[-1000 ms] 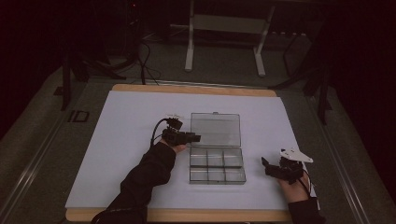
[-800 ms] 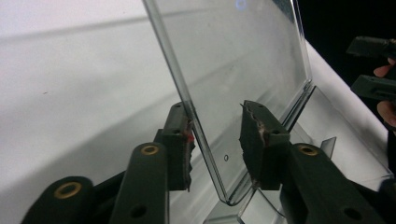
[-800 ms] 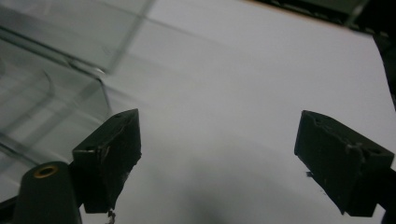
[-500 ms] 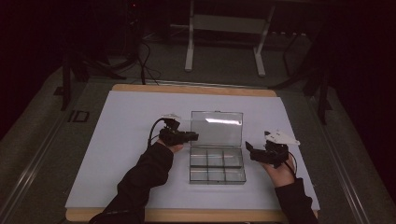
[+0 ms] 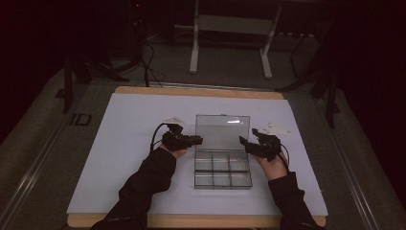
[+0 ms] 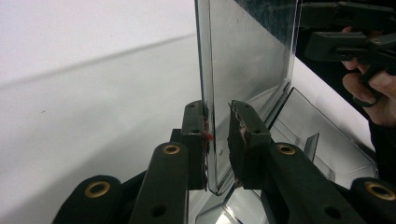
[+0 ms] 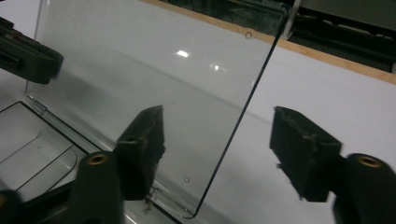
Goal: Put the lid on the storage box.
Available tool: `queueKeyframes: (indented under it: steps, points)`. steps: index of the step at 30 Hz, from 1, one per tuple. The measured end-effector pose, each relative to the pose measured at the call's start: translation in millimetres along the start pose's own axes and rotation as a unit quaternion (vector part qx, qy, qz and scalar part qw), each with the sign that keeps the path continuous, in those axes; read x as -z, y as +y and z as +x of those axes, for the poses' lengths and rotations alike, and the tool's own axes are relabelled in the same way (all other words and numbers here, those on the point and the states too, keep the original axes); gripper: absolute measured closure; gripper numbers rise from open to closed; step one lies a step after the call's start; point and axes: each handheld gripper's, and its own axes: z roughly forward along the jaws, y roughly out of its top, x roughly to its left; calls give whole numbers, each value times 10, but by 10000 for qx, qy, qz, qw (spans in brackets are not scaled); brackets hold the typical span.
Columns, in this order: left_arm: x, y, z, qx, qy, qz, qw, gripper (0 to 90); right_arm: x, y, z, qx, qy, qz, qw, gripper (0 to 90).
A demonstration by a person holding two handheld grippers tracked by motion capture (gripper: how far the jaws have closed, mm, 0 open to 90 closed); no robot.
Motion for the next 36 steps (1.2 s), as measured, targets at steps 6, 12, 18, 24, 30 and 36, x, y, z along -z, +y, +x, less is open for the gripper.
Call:
queueKeyframes:
  steps: [6,12,18,24,30,36]
  points:
    - [11,-20,-5,-93,-16,-72,9999,791,-65,-16,-11,-39,217,68,9997,482]
    - [17,-32,-21,-204,19,-126,9997,791,-101,-27,-29,-140,413,237,9988,560]
    - [22,-19,-37,-246,42,-119,9996,788,-78,-19,-66,-187,457,285,9984,627]
    - [39,-15,-106,-331,177,-104,9992,776,-12,-23,-62,-130,459,229,9986,674]
    - [91,-16,-182,-454,258,-21,9986,759,76,-20,-54,50,541,181,9984,707]
    - [157,-41,-232,-536,299,-25,9981,757,175,-21,-53,78,655,77,9978,723]
